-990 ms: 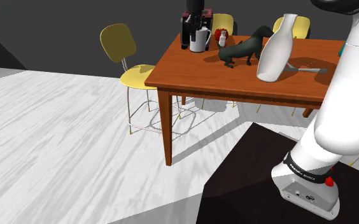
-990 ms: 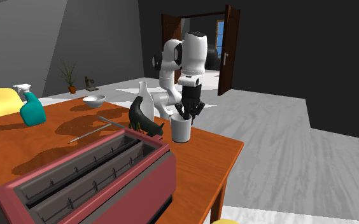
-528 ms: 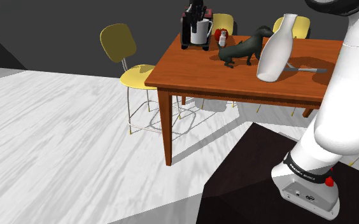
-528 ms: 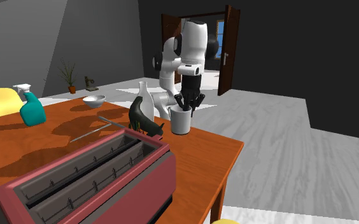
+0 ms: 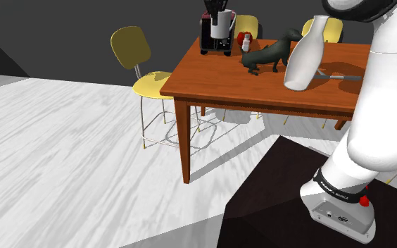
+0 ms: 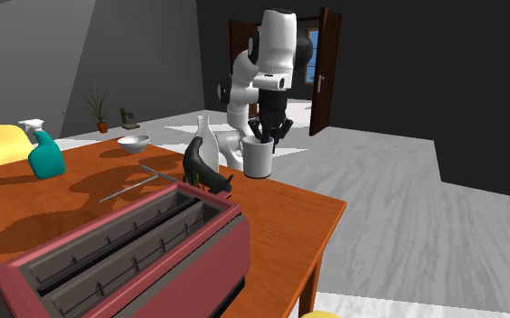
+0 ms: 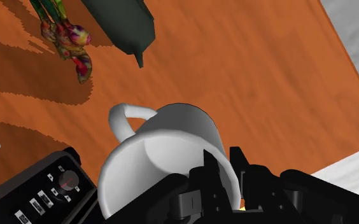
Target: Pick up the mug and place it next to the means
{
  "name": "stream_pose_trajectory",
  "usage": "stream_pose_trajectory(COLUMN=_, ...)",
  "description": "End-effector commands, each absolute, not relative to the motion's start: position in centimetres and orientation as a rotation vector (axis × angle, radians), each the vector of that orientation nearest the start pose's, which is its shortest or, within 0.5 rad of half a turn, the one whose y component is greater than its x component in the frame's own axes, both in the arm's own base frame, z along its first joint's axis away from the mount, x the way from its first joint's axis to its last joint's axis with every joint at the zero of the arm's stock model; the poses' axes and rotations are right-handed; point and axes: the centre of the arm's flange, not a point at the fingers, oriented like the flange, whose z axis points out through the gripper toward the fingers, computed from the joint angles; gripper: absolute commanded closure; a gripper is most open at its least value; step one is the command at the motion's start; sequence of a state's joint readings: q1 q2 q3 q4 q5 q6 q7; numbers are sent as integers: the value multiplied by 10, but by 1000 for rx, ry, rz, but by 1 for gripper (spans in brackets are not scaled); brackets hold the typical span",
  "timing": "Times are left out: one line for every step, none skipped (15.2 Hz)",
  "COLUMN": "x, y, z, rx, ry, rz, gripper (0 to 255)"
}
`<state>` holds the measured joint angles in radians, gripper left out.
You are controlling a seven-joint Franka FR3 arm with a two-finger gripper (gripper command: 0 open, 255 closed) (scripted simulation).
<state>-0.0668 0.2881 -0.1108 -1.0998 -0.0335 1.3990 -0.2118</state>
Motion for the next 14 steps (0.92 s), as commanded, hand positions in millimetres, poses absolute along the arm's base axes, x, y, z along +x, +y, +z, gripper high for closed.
stream_pose_trajectory(x=611, y=-101, z=670, rx=-3207, ry=-53, rz=0, gripper=255)
stream_pose_trajectory(x=611, y=-101, z=676, rx=-3207, ry=-53, rz=0, gripper=255)
stream_pose_trajectory(x=611, y=-101, z=681, rx=-3207, ry=-53, rz=0, gripper=255)
stream_pose_trajectory(x=611, y=-101, z=685, rx=-3207, ry=-53, rz=0, gripper=255)
stream_pose_trajectory(x=598, y=-105, z=685, rx=-3207, ry=-53, rz=0, gripper=255)
stream_pose_trajectory(x=586, y=-110, z=685, rx=-3207, ry=-53, rz=0, gripper=255)
stream_pose_trajectory(x=573, y=-114, z=685, rx=-3207, ry=-53, rz=0, gripper=255)
stream_pose_trajectory(x=561, y=-119, z=685, rx=-3207, ry=-53, rz=0, gripper=255)
stream_pose_trajectory(x=549, y=-123, z=685, rx=-3207, ry=-53, rz=0, gripper=255)
stream_pose_trajectory(x=536, y=-127, z=685, rx=-3207, ry=-53, rz=0, gripper=255)
stream_pose_trajectory(x=524, y=-132, z=685, rx=-3207, ry=-53, rz=0, gripper=255)
stream_pose_trajectory(x=511, y=-136, z=685, rx=-3207, ry=-53, rz=0, gripper=255)
stream_pose_trajectory(x=499, y=-140, z=685, rx=-3207, ry=-53, rz=0, gripper=255)
stream_pose_trajectory(x=486, y=-145, z=685, rx=-3207, ry=-53, rz=0, gripper=255)
